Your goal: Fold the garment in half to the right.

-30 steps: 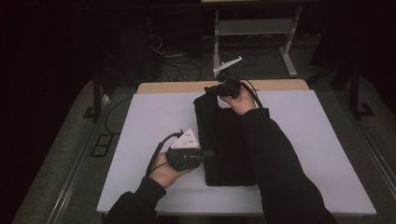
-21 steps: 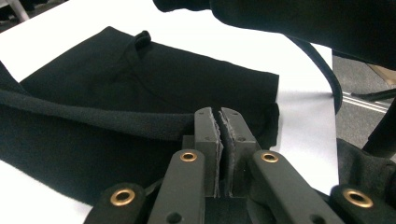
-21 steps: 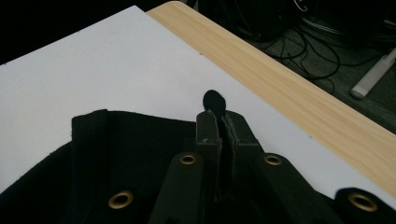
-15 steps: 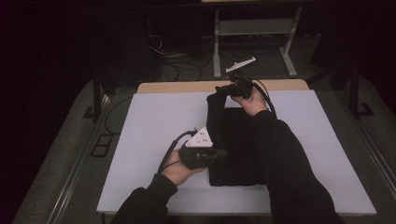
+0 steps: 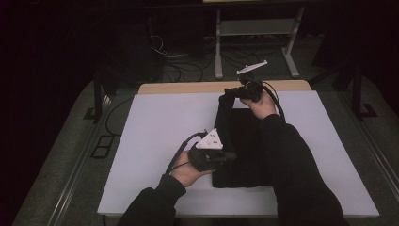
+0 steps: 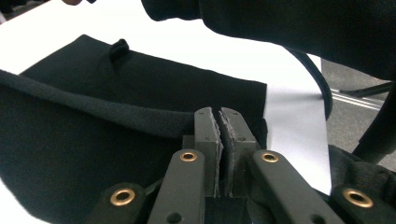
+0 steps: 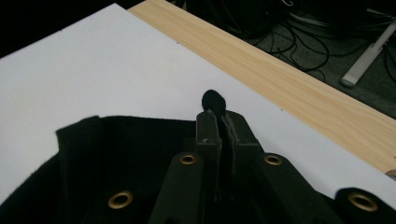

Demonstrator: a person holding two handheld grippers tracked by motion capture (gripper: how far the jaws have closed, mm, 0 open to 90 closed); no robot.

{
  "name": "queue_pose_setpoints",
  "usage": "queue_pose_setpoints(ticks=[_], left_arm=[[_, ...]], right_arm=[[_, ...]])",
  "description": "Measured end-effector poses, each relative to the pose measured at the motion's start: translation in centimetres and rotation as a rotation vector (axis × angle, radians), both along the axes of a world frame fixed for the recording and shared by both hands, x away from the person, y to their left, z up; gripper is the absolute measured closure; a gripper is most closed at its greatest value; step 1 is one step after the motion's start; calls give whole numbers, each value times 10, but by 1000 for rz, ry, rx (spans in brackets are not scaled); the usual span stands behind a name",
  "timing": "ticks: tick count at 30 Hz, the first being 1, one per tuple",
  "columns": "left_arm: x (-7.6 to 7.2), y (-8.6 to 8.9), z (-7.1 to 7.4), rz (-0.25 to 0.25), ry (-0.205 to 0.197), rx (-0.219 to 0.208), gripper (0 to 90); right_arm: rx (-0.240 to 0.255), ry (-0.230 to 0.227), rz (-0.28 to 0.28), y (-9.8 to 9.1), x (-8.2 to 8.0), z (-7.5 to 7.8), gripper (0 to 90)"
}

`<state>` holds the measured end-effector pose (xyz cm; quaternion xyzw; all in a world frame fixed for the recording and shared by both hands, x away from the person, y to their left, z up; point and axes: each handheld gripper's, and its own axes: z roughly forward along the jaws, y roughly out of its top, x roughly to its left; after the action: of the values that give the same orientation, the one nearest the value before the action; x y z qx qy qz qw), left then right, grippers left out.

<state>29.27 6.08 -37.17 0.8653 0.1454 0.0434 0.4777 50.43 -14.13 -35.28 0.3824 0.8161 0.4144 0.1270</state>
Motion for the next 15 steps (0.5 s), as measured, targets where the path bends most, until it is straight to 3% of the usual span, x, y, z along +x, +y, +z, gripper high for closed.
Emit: queue_pose_setpoints(ticks=[15], left_arm=[[1,-28,-7,-42,17,-10,851]], right_arm=[[22,35,-53,-33,0,-13,839]])
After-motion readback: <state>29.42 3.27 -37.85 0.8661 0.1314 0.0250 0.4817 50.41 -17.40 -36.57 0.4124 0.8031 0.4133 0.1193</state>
